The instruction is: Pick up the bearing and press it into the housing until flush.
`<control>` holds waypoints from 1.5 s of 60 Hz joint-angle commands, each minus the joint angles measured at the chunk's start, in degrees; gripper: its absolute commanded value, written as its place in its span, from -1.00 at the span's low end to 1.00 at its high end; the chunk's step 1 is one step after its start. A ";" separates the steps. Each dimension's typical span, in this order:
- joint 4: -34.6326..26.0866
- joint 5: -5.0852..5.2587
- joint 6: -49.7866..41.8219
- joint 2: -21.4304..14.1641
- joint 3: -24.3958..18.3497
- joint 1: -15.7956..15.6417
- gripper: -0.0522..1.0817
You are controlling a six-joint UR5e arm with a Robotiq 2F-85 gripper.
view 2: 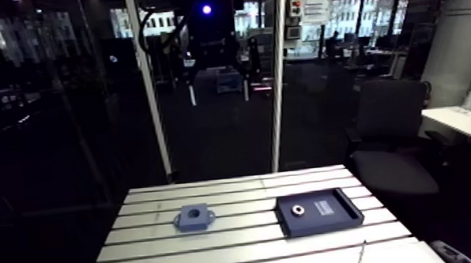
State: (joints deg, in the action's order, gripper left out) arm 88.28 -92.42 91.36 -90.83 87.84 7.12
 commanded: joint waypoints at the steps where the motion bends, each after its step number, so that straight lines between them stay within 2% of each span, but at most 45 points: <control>1: -1.48 -0.95 5.36 3.43 -0.70 -3.08 -0.91; 11: -1.41 -0.71 5.21 3.53 -0.70 -3.00 -0.91; 42: -1.25 -1.49 5.70 3.25 -0.96 -2.15 -0.91; 46: -1.23 -2.04 6.58 3.25 -1.04 -1.00 -0.91; 48: -0.98 -2.92 8.34 3.66 -0.82 0.72 -0.91; 49: -0.98 -2.92 8.34 3.66 -0.82 0.72 -0.91; 51: -0.50 -3.24 11.40 3.85 -0.54 2.88 -0.91; 60: 3.71 -3.08 18.18 5.37 -0.26 8.31 -0.90; 73: 6.18 -2.99 22.24 7.64 1.25 11.61 -0.90; 84: 11.14 -2.98 25.17 9.97 5.38 15.35 -0.90; 90: 15.96 -2.90 26.41 10.76 8.75 17.35 -0.90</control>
State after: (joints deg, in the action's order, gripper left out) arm 93.85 -95.37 111.29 -83.96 89.34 17.06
